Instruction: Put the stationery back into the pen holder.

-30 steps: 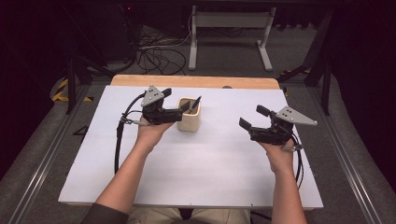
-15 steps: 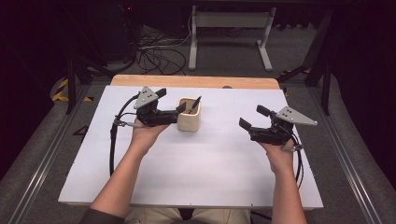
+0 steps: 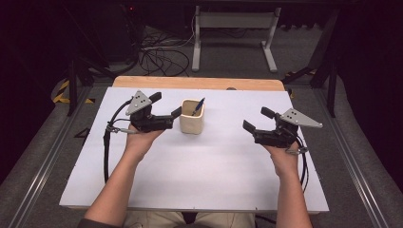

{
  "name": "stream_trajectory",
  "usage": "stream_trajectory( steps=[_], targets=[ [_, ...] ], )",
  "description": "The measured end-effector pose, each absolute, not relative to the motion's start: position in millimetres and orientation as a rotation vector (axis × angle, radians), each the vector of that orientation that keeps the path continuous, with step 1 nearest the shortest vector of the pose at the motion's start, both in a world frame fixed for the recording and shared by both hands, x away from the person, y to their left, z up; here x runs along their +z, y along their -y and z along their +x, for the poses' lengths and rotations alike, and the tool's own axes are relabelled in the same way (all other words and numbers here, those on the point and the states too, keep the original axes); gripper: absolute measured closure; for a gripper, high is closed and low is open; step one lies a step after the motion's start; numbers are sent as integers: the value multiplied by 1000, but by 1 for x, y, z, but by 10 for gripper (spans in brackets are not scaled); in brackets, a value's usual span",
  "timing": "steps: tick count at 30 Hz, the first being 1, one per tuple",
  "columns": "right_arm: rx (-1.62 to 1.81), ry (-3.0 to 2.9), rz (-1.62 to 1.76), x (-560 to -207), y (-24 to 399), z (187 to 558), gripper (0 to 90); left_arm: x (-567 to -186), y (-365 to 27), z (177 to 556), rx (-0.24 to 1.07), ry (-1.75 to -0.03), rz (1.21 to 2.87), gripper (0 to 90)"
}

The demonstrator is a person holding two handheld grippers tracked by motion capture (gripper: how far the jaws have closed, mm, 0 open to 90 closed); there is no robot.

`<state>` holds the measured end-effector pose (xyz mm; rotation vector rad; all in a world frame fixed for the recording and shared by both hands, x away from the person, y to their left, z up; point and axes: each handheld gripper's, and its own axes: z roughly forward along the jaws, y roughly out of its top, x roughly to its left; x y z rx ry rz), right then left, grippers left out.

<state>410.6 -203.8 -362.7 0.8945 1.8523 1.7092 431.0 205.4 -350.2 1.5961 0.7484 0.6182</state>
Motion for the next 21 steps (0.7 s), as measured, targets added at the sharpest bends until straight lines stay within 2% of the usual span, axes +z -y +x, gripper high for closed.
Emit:
stream_trajectory(
  steps=[21],
  targets=[
    [1686, -1845, 887, -363, 204, 410, 70, -350, -226, 414, 629, -757, 1594, 62]
  ],
)
